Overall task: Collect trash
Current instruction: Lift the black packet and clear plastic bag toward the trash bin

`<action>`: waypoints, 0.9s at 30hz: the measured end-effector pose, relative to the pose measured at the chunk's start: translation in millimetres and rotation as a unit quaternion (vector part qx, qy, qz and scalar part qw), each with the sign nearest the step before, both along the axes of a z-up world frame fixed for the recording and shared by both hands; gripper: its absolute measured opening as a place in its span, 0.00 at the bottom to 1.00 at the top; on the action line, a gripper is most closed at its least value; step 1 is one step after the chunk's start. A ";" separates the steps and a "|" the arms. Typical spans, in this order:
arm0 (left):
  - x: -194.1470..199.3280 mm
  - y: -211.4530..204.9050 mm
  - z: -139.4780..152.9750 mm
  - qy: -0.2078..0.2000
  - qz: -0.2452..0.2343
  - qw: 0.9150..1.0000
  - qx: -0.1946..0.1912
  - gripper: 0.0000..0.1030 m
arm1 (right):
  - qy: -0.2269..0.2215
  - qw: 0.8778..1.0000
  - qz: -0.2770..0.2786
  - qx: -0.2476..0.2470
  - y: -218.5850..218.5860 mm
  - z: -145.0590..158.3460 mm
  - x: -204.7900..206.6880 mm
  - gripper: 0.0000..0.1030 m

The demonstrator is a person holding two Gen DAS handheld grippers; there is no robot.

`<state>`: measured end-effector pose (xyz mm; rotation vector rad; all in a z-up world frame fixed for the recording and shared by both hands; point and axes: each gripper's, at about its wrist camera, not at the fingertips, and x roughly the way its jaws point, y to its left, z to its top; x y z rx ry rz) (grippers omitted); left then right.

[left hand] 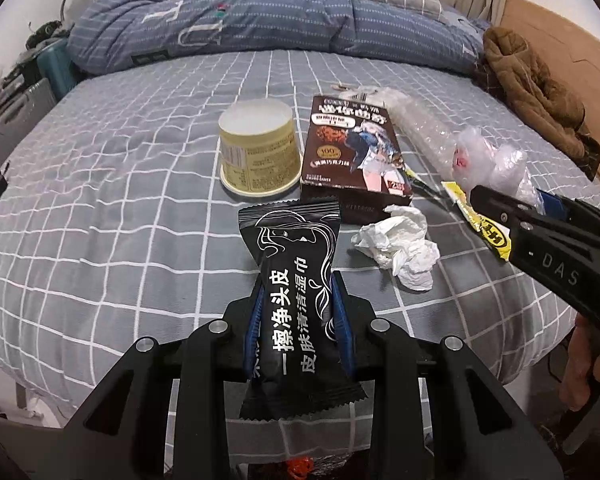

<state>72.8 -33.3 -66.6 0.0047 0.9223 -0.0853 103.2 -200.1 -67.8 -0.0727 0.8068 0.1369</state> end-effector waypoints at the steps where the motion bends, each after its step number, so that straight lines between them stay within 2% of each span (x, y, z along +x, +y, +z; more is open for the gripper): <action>1: -1.6 0.4 1.8 -0.002 -0.001 1.000 0.000 0.29 | -0.002 1.000 -0.001 0.000 0.1 1.4 -2.3 0.49; 15: -20.9 3.8 27.1 -0.029 -0.009 0.999 -0.011 0.29 | -0.026 1.000 -0.007 0.007 -3.0 19.8 -51.3 0.49; 27: -35.1 5.3 29.0 -0.032 -0.019 0.999 -0.016 0.29 | -0.041 0.999 -0.008 0.005 0.3 28.0 -79.0 0.49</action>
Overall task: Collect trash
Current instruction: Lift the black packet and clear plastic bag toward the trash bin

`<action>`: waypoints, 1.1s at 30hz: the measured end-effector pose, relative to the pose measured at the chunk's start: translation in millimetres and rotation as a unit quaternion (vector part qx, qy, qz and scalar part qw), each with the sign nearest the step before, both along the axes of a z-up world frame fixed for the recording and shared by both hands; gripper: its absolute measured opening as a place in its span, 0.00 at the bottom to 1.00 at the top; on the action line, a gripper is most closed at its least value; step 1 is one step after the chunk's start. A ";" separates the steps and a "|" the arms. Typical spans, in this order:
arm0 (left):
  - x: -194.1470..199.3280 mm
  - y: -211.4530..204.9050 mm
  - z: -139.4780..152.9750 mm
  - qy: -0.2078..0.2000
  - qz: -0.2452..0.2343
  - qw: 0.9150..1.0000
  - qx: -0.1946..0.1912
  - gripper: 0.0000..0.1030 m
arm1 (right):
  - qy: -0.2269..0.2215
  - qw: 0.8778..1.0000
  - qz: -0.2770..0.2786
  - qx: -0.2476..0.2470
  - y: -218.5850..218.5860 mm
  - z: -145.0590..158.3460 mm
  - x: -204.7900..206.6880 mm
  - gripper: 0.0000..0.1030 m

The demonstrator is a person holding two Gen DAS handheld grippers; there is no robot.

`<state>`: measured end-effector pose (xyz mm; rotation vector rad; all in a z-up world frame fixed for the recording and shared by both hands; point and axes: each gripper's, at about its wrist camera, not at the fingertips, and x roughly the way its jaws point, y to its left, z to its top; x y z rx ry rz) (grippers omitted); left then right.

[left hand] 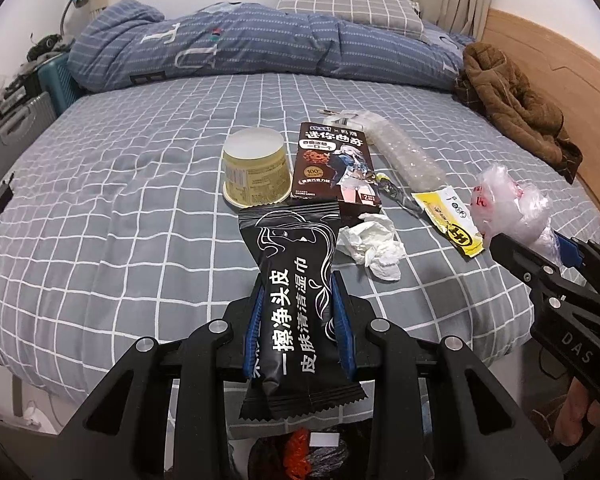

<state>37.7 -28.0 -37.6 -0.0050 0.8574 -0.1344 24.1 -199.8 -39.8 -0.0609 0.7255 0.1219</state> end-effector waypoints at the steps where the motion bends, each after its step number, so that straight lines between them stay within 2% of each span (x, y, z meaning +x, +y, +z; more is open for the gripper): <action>1: -1.0 0.5 0.3 0.001 -0.002 1.000 -0.002 0.29 | -0.001 1.000 -0.001 0.001 0.0 0.3 -1.7 0.49; 19: -43.1 13.0 10.2 -0.008 0.007 1.000 -0.022 0.29 | -0.006 1.000 0.011 0.010 4.9 8.0 -39.1 0.49; 33: -69.4 8.2 8.2 0.002 0.010 1.000 -0.026 0.29 | -0.004 1.000 0.027 0.007 14.0 6.1 -67.4 0.49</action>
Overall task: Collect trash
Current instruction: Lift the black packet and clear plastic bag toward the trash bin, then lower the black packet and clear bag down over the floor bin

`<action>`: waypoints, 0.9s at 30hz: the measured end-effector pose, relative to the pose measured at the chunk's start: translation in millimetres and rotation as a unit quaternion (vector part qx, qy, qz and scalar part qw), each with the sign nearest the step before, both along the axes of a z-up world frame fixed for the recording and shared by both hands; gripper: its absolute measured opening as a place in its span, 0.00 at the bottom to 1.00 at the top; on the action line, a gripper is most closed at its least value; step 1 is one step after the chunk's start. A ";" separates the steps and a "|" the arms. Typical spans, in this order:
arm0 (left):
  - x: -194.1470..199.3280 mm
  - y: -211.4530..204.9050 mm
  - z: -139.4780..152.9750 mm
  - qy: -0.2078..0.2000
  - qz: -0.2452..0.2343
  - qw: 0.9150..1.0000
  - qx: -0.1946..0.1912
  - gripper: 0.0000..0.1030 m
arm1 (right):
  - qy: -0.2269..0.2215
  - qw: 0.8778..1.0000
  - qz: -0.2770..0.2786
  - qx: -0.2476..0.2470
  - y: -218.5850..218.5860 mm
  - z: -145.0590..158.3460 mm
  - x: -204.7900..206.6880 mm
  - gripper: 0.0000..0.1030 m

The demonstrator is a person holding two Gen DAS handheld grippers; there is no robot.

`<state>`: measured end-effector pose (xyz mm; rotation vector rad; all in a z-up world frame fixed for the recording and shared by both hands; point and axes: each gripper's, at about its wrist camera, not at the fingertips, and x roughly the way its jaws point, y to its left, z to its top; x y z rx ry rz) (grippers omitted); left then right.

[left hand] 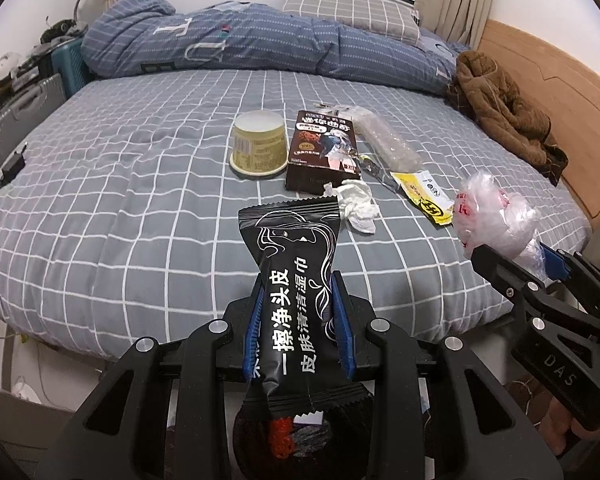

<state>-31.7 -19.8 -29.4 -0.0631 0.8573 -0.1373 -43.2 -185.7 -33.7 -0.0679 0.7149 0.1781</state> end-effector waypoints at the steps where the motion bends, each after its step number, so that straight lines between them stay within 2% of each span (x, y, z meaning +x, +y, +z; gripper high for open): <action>1: -1.8 -0.2 0.1 0.000 0.000 1.000 0.001 0.29 | 0.000 1.000 -0.001 0.003 -0.1 0.2 -1.5 0.49; 27: -43.9 6.8 -7.2 0.006 0.015 1.000 -0.004 0.30 | 0.016 1.000 0.003 0.008 4.3 -9.3 -40.1 0.49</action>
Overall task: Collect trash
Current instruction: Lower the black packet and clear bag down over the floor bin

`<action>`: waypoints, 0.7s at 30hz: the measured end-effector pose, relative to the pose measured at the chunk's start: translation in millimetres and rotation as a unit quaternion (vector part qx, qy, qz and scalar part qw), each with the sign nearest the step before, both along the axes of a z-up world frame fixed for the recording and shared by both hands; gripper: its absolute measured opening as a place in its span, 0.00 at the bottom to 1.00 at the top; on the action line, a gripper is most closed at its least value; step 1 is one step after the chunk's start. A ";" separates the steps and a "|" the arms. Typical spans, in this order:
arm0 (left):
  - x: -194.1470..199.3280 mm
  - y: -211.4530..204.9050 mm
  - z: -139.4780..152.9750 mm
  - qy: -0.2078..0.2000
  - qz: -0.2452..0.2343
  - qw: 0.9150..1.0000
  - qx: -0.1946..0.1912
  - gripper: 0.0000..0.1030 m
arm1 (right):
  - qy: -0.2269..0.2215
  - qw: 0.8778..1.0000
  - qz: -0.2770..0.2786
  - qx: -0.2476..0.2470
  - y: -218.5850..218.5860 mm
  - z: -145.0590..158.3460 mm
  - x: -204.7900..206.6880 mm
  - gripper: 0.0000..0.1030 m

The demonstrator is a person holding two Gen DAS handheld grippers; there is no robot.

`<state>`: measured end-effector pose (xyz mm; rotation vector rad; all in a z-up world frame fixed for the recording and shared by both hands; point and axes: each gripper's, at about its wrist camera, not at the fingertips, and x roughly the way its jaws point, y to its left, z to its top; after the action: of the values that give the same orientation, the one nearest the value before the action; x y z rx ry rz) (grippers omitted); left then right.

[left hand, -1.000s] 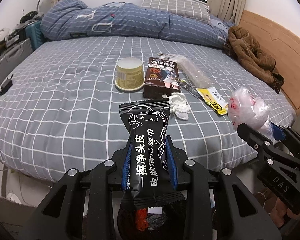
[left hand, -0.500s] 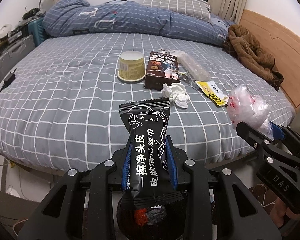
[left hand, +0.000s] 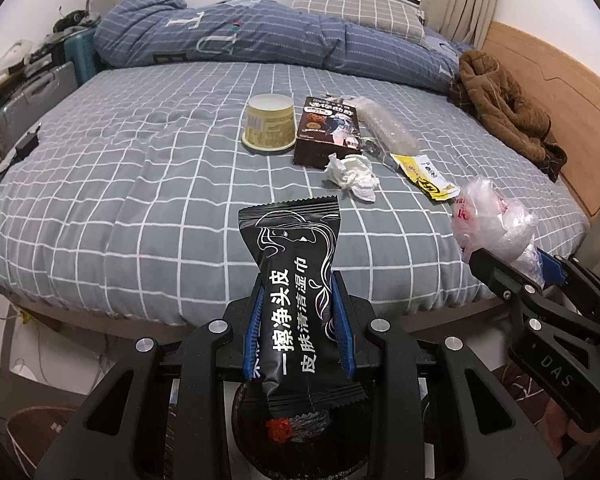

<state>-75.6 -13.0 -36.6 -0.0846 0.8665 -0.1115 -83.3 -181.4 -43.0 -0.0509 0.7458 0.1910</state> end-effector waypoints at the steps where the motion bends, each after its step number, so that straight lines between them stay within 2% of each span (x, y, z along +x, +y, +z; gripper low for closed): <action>1: -1.8 0.3 -0.9 0.000 0.000 1.000 0.000 0.30 | 0.001 1.000 0.000 0.000 0.5 -0.8 -0.9 0.49; 10: -15.5 4.4 -7.5 0.005 0.009 1.000 -0.008 0.30 | 0.009 1.000 0.004 -0.005 4.4 -8.2 -13.3 0.49; 21: -32.5 9.1 -20.9 0.027 0.025 0.999 0.002 0.31 | 0.027 1.000 0.004 -0.010 4.0 -21.7 -23.8 0.49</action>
<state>-108.1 -3.9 -57.5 -0.1064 0.9172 -0.0616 -107.1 -177.4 -64.7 -0.0684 0.8015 0.1938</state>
